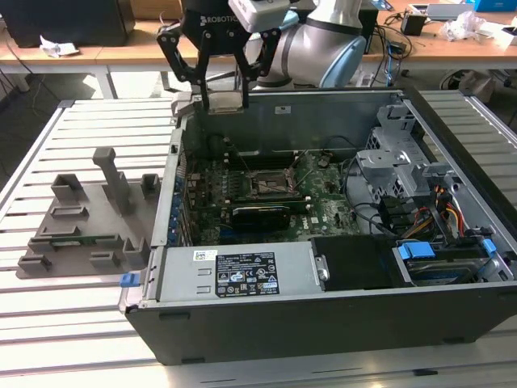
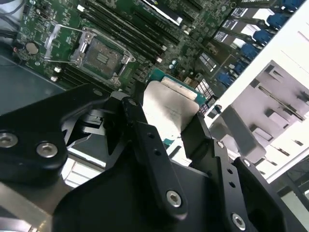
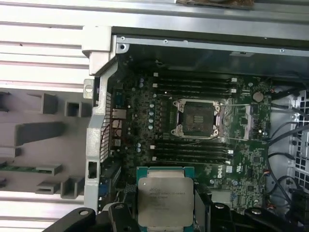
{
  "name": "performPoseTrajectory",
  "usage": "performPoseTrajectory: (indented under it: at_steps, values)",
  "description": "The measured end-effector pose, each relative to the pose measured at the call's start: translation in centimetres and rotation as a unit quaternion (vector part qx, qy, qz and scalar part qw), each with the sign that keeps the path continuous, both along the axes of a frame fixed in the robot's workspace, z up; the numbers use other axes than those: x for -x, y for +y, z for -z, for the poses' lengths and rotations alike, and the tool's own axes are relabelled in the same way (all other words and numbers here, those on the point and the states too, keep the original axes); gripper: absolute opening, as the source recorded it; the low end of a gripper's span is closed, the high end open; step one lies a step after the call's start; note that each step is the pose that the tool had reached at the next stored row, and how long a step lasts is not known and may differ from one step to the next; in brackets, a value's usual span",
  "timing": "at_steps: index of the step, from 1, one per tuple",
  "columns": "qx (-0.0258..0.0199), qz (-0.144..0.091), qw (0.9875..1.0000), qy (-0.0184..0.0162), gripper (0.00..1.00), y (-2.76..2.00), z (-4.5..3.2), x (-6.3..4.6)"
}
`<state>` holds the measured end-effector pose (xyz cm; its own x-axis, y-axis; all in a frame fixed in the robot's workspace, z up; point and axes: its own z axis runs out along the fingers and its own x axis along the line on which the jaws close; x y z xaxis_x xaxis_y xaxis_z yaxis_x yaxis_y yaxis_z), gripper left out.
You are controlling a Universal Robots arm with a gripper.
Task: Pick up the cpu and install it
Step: 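Pick up the cpu and move it towards the insertion slot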
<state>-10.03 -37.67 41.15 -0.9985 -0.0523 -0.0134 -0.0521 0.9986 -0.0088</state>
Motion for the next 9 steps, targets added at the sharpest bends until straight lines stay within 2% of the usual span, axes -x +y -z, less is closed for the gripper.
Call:
performPoseTrajectory:
  at_steps: [4, 9]
  values:
    - [0.0, 0.0, 1.0, 0.0001, 0.55, 0.0, 0.0, -2.1]
    - [-0.0001, 0.0, 1.0, 0.0001, 0.55, 0.0, 0.01, -4.0]
